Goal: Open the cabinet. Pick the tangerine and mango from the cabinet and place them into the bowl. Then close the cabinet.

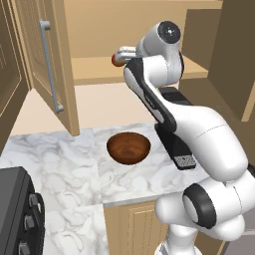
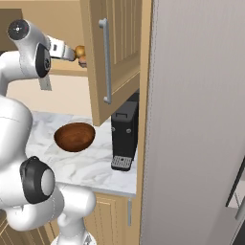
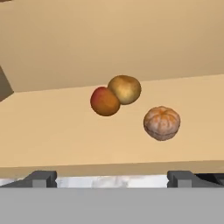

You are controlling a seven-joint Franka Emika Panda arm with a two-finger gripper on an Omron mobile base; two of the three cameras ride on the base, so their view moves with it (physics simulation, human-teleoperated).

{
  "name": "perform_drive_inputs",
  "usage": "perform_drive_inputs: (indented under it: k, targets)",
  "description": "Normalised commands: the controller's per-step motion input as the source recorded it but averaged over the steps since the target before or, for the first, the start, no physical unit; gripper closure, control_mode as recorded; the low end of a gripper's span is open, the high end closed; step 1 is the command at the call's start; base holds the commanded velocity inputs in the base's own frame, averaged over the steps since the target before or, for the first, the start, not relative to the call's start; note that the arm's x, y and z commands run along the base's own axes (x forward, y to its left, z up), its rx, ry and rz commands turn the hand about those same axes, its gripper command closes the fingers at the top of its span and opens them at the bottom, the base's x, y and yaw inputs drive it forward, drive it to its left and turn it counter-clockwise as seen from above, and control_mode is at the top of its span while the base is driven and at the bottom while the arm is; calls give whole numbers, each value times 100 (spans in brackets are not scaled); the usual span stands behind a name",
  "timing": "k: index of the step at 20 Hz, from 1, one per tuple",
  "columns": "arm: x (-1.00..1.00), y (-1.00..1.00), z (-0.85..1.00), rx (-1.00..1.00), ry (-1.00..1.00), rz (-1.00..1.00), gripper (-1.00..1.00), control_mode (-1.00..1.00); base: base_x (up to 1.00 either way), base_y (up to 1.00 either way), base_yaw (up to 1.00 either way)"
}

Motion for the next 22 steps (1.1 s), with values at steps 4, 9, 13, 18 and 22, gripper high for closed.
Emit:
perform_drive_inputs:
  k: [4,9,13,18,22]
  targets:
    - [4,0,0,0,-4,0,-100,-100,0,0,0]
    - [0,0,0,0,0,0,-100,-100,0,0,0]
    - [4,7,0,0,0,0,-100,-100,0,0,0]
    - [22,22,0,0,0,0,-100,-100,0,0,0]
    - [30,20,0,0,0,0,-100,-100,0,0,0]
